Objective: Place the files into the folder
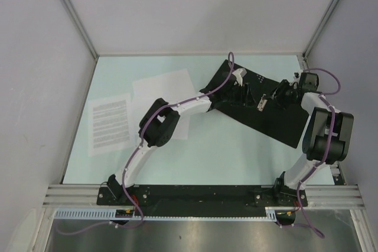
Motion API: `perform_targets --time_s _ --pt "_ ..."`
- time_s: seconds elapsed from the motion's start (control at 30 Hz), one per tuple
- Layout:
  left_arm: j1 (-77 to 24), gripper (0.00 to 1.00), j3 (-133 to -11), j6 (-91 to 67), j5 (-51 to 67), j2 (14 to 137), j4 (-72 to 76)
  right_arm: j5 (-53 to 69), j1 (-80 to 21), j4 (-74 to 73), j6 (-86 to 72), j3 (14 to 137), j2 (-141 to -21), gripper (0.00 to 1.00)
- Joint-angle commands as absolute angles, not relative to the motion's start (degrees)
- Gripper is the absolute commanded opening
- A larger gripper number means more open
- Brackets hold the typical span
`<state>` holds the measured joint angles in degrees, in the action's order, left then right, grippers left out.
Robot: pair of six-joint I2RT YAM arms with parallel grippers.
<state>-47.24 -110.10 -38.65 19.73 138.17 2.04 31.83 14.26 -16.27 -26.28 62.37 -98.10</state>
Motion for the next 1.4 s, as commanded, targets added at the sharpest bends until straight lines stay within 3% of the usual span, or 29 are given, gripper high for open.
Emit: perform_targets --time_s 0.0,0.17,0.3,1.13,1.37 --pt "-47.3 0.56 -113.0 -35.4 19.3 139.5 -2.3 35.7 14.7 -10.9 -27.5 62.1 -100.3 0.41" --pt "-47.0 0.47 -112.8 -36.1 17.9 140.9 -3.3 33.3 14.3 -9.1 -28.7 59.2 -100.4 0.31" --pt "-46.9 0.43 -111.4 -36.6 18.5 141.6 -2.6 33.1 14.2 -8.4 -28.5 58.4 -101.9 0.31" --pt "-46.7 0.4 -108.1 -37.0 19.2 140.3 -0.9 32.9 12.2 -3.9 -30.3 58.0 -107.5 0.24" --pt "-46.6 0.39 -107.7 -37.1 19.5 140.1 -0.7 31.3 12.2 -4.0 -30.4 57.7 -107.8 0.16"
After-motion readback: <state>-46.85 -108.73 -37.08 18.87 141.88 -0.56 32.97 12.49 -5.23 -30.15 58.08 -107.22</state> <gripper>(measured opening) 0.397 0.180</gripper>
